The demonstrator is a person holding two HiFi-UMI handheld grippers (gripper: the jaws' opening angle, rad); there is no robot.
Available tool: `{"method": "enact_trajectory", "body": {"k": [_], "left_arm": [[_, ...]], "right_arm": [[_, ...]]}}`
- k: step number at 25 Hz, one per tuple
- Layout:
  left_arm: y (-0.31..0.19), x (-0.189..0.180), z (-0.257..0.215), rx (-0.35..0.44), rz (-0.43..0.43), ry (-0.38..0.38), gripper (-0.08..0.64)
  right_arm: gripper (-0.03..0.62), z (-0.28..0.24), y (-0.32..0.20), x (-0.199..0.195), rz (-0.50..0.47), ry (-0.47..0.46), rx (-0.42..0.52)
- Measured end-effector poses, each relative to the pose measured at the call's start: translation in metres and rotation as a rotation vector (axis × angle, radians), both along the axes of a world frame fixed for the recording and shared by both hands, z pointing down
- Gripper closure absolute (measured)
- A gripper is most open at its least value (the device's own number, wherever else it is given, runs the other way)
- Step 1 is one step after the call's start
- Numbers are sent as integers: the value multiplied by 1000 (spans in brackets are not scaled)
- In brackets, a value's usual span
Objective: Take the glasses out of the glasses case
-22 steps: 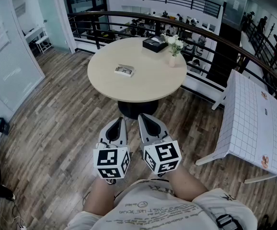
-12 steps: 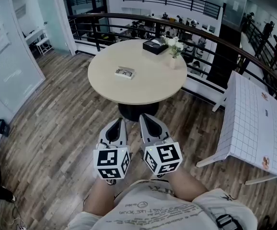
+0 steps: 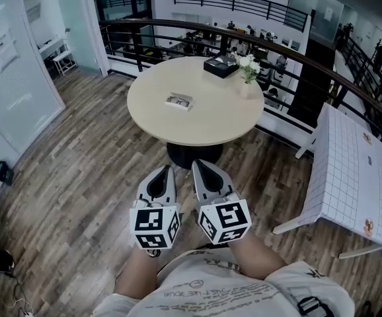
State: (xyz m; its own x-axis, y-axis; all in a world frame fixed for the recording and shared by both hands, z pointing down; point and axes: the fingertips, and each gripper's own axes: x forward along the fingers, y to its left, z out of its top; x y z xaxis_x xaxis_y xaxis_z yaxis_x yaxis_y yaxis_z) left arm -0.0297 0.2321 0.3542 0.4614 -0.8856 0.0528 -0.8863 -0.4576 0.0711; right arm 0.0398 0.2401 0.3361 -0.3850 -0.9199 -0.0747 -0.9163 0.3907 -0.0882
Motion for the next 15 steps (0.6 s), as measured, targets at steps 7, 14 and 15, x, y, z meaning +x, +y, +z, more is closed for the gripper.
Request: {"method": "enact_trajectory", "body": {"k": [7,14,15], "left_arm": [[-2,-21,0,4,-5,2,551],[-18,-28,10,6,-11,-20,551],[-22,-29,10,7,-14,-23,551]], "right_arm": [[583,2,0,-22,-26,14,0],[583,9,-20,-34,-51,12,2],[583,8,-26,-35,-55,9,5]]}}
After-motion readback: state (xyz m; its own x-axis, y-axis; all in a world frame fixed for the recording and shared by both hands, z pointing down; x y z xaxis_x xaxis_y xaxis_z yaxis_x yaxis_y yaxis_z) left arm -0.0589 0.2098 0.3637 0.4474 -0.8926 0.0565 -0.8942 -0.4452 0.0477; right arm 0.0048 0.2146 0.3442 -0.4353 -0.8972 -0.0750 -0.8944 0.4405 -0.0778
